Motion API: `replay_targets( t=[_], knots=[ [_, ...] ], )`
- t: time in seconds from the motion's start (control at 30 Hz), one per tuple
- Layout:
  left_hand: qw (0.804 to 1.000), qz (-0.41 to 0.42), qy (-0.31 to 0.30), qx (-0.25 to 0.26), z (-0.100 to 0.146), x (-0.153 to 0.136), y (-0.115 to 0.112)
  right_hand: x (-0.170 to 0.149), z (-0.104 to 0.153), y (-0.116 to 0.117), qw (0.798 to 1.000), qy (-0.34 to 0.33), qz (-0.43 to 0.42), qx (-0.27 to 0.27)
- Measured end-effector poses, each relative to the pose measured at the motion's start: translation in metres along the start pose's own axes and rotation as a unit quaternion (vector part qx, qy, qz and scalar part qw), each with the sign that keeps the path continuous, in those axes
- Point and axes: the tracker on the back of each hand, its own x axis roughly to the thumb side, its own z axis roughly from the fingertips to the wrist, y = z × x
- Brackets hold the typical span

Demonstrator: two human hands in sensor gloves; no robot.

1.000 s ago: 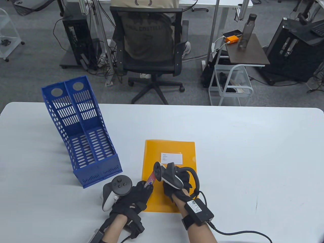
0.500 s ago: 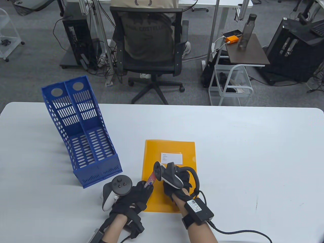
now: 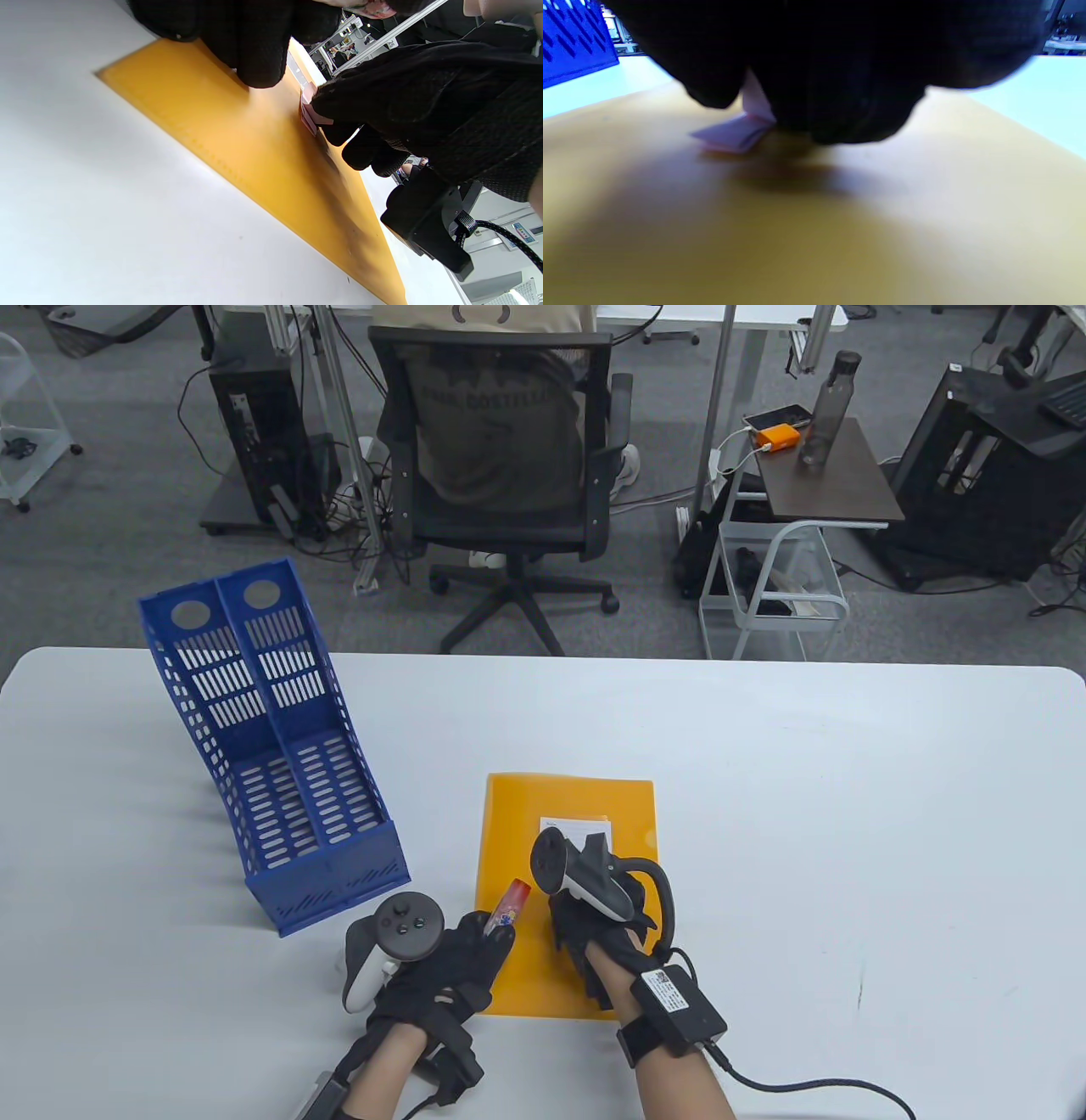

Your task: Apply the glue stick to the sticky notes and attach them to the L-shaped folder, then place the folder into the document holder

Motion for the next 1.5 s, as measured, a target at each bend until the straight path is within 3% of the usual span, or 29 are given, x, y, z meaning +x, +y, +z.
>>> replay_targets(
  t=[0.33,0.63,0.9,1.27,1.5],
  knots=[
    [1.0,-0.001,0.0,-0.002,0.0,0.0,0.0,-0.006,-0.007,-0.003,0.998,0.014,-0.044,0.039],
    [1.0,-0.002,-0.001,-0.004,0.0,0.0,0.0,-0.003,-0.007,-0.002,1.0,0.017,0.0,-0.013],
    [1.0,0.0,-0.001,-0.006,0.0,0.0,0.0,-0.004,-0.009,-0.002,1.0,0.025,0.002,-0.012],
    [1.0,-0.001,-0.001,-0.008,0.0,0.0,0.0,-0.007,-0.018,0.002,0.998,0.038,-0.01,0.052],
    [1.0,-0.002,-0.002,-0.01,0.0,0.0,0.0,-0.004,-0.021,0.004,0.999,0.042,0.003,0.033]
  ],
)
